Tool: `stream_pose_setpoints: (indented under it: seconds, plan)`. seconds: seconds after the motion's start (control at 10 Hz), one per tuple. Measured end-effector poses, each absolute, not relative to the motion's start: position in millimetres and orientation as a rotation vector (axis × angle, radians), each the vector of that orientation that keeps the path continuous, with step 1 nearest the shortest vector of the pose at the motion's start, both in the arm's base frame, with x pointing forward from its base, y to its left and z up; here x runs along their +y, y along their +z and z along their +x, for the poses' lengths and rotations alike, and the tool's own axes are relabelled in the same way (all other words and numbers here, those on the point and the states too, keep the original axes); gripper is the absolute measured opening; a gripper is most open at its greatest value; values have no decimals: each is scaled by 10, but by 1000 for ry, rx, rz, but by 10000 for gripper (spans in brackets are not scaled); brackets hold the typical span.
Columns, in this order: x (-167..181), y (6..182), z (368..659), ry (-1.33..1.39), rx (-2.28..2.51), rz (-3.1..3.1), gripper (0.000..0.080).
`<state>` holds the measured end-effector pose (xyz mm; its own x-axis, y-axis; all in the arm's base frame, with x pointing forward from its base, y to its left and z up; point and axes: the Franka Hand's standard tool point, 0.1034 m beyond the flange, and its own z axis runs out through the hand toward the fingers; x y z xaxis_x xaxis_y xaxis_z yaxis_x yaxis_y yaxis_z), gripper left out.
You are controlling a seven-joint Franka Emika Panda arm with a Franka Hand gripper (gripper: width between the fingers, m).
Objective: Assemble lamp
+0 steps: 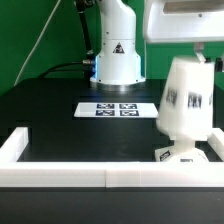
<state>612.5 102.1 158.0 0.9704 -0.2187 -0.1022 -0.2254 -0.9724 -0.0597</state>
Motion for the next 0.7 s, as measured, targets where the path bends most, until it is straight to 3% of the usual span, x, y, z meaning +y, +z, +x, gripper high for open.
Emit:
stream_pose_setpoints:
  seconds: [0.2,0.3,0.4,0.5,0.7]
  plan:
    - [1013,1600,6112,163,348,-3049,427]
    - [1022,1640,6105,182,362,-3058,427]
    - [1036,1709,6101,204,364,-3088,610]
    - [1061,1801,6113,221,343,-3127,680]
    - [1163,1906,6126,217,290,-3203,696]
